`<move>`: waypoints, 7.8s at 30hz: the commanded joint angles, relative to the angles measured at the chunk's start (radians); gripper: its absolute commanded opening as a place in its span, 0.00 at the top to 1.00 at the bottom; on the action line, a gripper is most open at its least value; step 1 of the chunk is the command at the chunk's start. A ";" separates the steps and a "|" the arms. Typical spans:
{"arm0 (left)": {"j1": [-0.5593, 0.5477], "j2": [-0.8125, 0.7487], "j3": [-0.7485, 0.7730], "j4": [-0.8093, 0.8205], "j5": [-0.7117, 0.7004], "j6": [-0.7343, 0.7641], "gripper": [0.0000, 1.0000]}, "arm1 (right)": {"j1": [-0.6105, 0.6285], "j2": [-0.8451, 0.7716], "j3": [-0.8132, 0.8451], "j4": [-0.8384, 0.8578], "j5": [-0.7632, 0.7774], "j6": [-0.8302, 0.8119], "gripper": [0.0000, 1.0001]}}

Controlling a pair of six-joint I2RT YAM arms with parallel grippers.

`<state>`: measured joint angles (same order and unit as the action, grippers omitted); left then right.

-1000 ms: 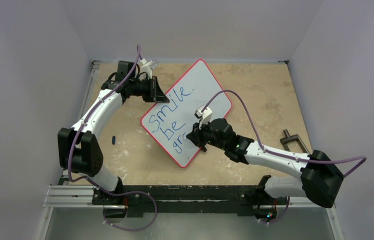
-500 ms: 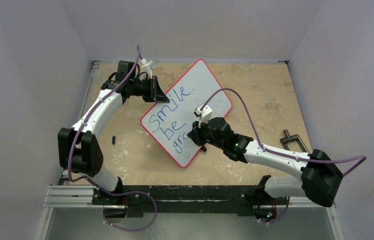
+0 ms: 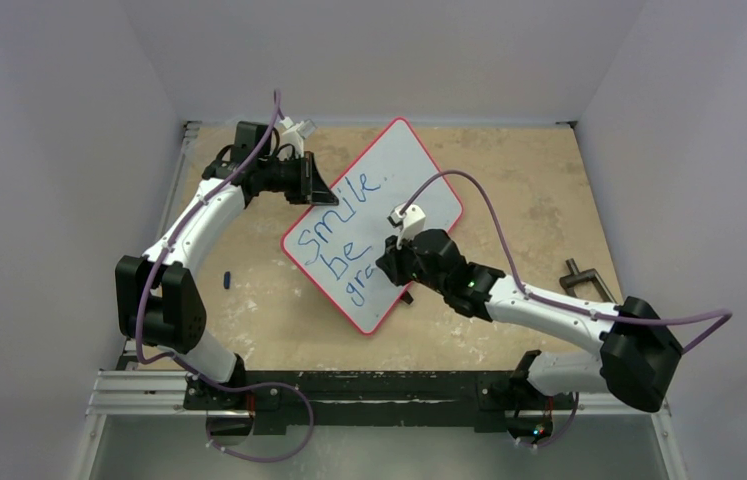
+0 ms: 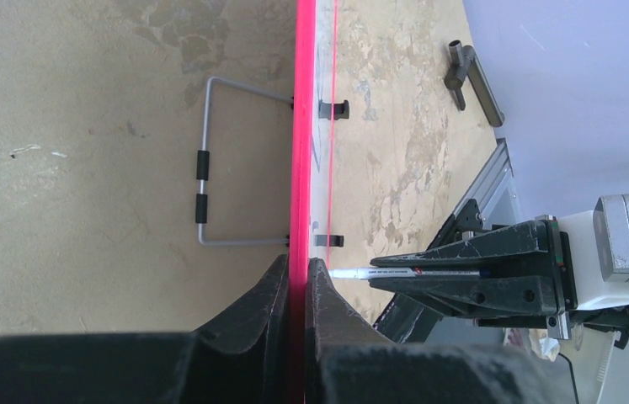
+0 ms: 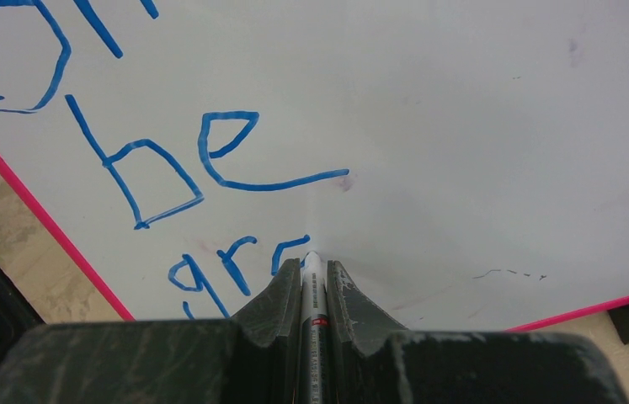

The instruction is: Write a sentence on the whiteboard

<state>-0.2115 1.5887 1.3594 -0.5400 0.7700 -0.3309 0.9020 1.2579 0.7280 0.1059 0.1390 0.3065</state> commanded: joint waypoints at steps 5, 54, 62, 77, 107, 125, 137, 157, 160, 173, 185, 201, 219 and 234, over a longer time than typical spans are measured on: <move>0.003 -0.037 0.023 0.021 -0.057 -0.005 1.00 | -0.006 0.027 0.043 0.028 -0.006 0.014 1.00; 0.003 -0.042 0.022 0.019 -0.060 -0.003 1.00 | -0.008 -0.113 0.010 -0.031 0.019 0.017 1.00; 0.003 -0.044 0.022 0.019 -0.060 -0.002 1.00 | -0.009 -0.129 0.141 -0.080 0.078 -0.057 1.00; 0.003 -0.046 0.017 0.032 -0.050 0.001 1.00 | -0.037 -0.090 -0.029 0.078 -0.026 -0.046 1.00; 0.003 -0.047 0.017 0.033 -0.047 0.003 1.00 | -0.040 0.002 -0.003 0.109 0.044 -0.010 1.00; 0.002 -0.050 0.018 0.034 -0.046 0.001 1.00 | -0.061 -0.048 0.060 0.038 0.056 0.024 1.00; 0.001 -0.054 0.015 0.035 -0.044 0.001 1.00 | -0.061 -0.044 0.060 0.063 0.010 0.028 1.00; 0.003 -0.057 0.015 0.035 -0.043 0.000 1.00 | -0.060 0.028 0.051 0.069 0.006 0.038 1.00; 0.003 -0.059 0.015 0.035 -0.043 0.000 1.00 | -0.061 0.018 0.030 0.068 0.007 0.040 1.00; 0.002 -0.057 0.015 0.037 -0.045 -0.002 1.00 | -0.060 -0.055 -0.093 0.068 0.009 0.070 1.00; 0.002 -0.058 0.014 0.036 -0.046 0.000 1.00 | -0.061 -0.073 -0.100 0.045 0.042 0.057 1.00; 0.002 -0.060 0.015 0.032 -0.052 0.004 1.00 | -0.063 -0.014 0.027 0.015 0.067 0.013 1.00; 0.001 -0.071 0.015 0.029 -0.057 0.007 1.00 | -0.074 -0.092 0.086 -0.035 0.109 0.001 1.00; 0.002 -0.073 0.015 0.028 -0.060 0.009 1.00 | -0.098 -0.045 0.083 -0.007 0.073 -0.004 1.00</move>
<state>-0.2165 1.5738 1.3594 -0.5556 0.7563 -0.3481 0.8101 1.2049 0.7841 0.0612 0.2184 0.3088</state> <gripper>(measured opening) 0.050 0.092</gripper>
